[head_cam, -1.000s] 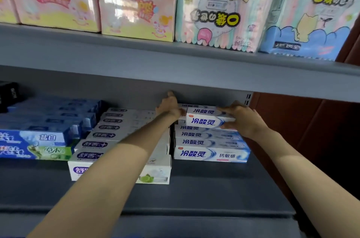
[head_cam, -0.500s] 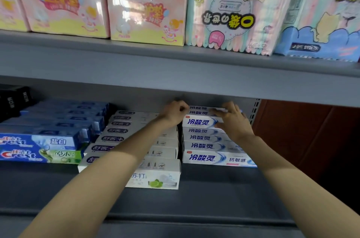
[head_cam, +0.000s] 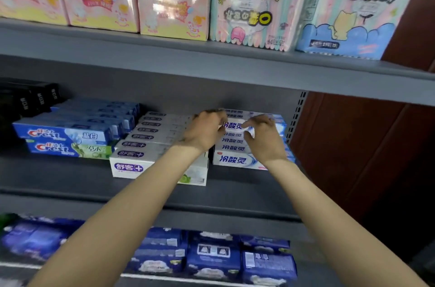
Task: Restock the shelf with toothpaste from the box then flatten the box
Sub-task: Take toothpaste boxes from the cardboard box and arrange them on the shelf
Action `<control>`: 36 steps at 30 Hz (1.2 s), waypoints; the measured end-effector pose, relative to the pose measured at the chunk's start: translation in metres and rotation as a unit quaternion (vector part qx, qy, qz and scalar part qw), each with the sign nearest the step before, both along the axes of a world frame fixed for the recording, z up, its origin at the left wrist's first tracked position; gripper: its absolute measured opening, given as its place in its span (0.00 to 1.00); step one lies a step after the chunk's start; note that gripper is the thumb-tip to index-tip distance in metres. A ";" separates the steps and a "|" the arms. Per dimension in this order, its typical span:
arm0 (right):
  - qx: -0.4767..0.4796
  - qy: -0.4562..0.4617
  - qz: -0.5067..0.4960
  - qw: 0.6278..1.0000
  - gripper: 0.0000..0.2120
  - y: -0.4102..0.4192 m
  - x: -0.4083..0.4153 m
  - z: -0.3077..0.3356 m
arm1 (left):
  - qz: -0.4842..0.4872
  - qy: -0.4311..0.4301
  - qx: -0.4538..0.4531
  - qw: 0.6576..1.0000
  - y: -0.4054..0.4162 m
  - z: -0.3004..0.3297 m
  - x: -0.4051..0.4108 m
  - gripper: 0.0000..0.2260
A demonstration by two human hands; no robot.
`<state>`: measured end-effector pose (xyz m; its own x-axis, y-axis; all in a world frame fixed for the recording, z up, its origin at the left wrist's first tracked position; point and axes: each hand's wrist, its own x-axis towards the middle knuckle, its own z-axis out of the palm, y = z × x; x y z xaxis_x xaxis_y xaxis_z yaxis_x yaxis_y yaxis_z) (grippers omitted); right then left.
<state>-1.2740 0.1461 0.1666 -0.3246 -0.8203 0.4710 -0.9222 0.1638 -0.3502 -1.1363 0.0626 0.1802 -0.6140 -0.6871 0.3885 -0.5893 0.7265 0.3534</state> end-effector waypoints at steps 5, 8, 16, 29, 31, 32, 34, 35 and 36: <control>0.006 -0.072 0.051 0.996 0.10 0.021 0.065 0.006 | 0.066 0.038 0.012 0.997 0.046 -0.004 0.063 0.10; -0.023 -0.102 0.100 0.990 0.07 0.032 0.114 0.006 | 0.088 0.067 -0.028 0.994 0.072 -0.013 0.114 0.09; 0.045 -0.037 0.233 0.971 0.07 0.018 0.311 -0.020 | 0.229 0.086 0.001 0.970 0.085 -0.050 0.302 0.07; 0.208 -0.025 0.346 0.914 0.10 -0.035 0.756 -0.112 | 0.412 -0.004 0.172 0.895 0.072 -0.139 0.746 0.08; 0.221 -0.013 0.368 0.903 0.10 -0.042 0.813 -0.122 | 0.437 -0.009 0.198 0.877 0.067 -0.147 0.805 0.09; 0.227 -0.008 0.380 0.897 0.11 -0.046 0.842 -0.128 | 0.453 -0.010 0.207 0.867 0.064 -0.151 0.834 0.10; 0.244 -0.006 0.404 0.882 0.10 -0.056 0.899 -0.139 | 0.485 -0.014 0.224 0.845 0.056 -0.158 0.888 0.10; 0.252 -0.008 0.418 0.873 0.09 -0.062 0.927 -0.144 | 0.499 -0.016 0.234 0.834 0.050 -0.163 0.914 0.10; 0.259 -0.011 0.431 0.864 0.09 -0.068 0.955 -0.149 | 0.511 -0.018 0.247 0.823 0.044 -0.167 0.939 0.11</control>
